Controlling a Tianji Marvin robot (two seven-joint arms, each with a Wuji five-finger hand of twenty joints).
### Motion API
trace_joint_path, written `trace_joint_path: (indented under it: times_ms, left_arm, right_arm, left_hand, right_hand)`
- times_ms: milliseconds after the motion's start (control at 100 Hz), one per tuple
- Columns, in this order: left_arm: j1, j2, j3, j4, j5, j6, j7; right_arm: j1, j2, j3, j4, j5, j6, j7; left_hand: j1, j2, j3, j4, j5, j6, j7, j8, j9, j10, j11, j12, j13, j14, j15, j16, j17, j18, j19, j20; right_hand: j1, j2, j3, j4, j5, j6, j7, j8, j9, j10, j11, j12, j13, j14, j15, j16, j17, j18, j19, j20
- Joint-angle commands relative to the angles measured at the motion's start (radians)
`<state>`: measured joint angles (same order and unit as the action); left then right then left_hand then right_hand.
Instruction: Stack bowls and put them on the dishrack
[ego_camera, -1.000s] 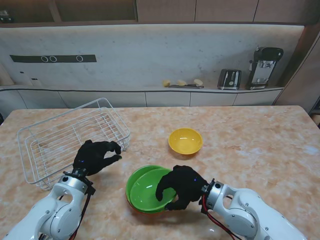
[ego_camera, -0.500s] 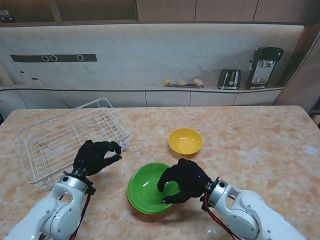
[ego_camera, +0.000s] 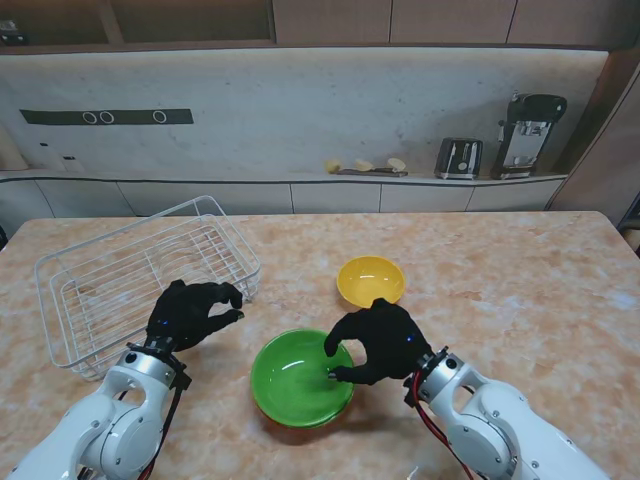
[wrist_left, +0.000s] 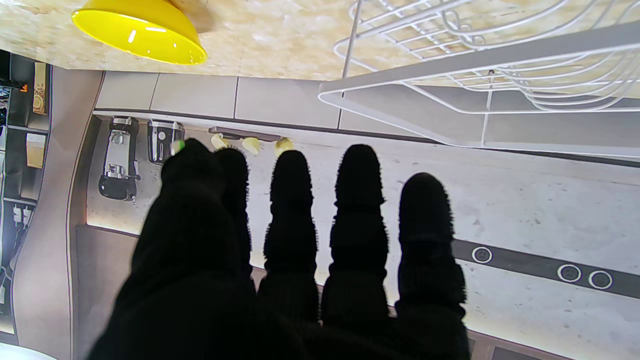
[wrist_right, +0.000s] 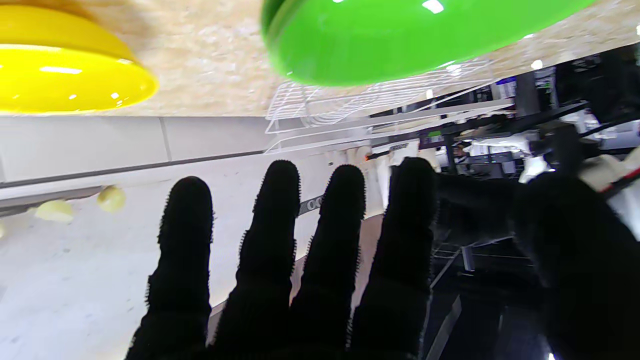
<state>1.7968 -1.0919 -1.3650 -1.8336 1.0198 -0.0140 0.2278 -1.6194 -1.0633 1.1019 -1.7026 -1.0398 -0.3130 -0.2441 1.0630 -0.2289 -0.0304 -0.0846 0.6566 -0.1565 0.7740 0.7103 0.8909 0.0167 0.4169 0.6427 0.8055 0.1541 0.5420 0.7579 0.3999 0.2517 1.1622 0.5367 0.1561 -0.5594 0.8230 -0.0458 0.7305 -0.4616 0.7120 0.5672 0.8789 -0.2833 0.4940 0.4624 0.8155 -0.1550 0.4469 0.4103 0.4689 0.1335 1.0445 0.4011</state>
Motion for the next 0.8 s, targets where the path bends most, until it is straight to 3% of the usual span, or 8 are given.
trace_joint_path:
  times_ms: [0, 170, 430, 790]
  left_arm:
    - [0.003, -0.002, 0.002, -0.005, 0.0, -0.001, -0.013]
    - [0.003, -0.002, 0.001, -0.006, -0.001, -0.002, -0.014]
    - [0.002, -0.002, 0.002, -0.006, -0.002, -0.001, -0.017]
    - [-0.002, -0.001, 0.005, -0.005, -0.003, 0.001, -0.022]
  right_arm:
    - [0.001, -0.007, 0.011, 0.004, -0.012, 0.021, 0.001]
    - [0.019, -0.009, 0.035, 0.024, -0.029, 0.104, -0.012]
    - [0.061, -0.013, 0.059, 0.073, -0.045, 0.224, -0.019]
    - [0.192, -0.021, 0.019, 0.216, 0.021, 0.356, 0.039]
  left_hand:
    - [0.006, 0.041, -0.013, -0.009, 0.015, -0.016, -0.008, -0.006, 0.017, 0.001, -0.009, -0.011, -0.006, 0.014, -0.001, -0.008, -0.009, 0.02, -0.002, 0.009]
    - [0.005, 0.041, -0.013, -0.009, 0.017, -0.016, -0.007, -0.005, 0.016, 0.001, -0.009, -0.011, -0.005, 0.015, -0.001, -0.008, -0.009, 0.02, -0.002, 0.009]
    - [0.005, 0.042, -0.013, -0.009, 0.014, -0.016, -0.008, -0.006, 0.017, 0.001, -0.01, -0.011, -0.005, 0.014, -0.001, -0.008, -0.009, 0.021, -0.002, 0.009]
    - [0.005, 0.04, -0.014, -0.01, 0.016, -0.017, -0.007, -0.006, 0.018, 0.002, -0.009, -0.011, -0.004, 0.015, -0.001, -0.008, -0.008, 0.021, -0.002, 0.009]
  right_hand:
    - [0.012, -0.024, 0.012, -0.007, 0.002, -0.012, 0.009, -0.017, 0.005, -0.007, -0.013, -0.019, 0.012, -0.009, -0.004, -0.025, 0.01, 0.005, 0.02, -0.008]
    - [0.022, -0.028, 0.011, -0.009, -0.001, 0.004, 0.019, -0.034, 0.001, -0.002, -0.015, -0.02, 0.015, -0.011, -0.002, -0.025, 0.018, -0.004, 0.024, -0.011]
    - [-0.008, 0.003, 0.008, 0.021, -0.006, 0.055, 0.007, -0.031, -0.021, 0.015, -0.022, -0.026, 0.005, -0.005, -0.005, -0.029, 0.021, -0.014, 0.027, -0.019]
    - [-0.024, 0.011, 0.002, 0.024, -0.068, 0.141, -0.052, -0.031, -0.122, 0.057, -0.038, -0.042, -0.044, 0.017, -0.02, -0.042, -0.003, -0.019, 0.024, -0.03]
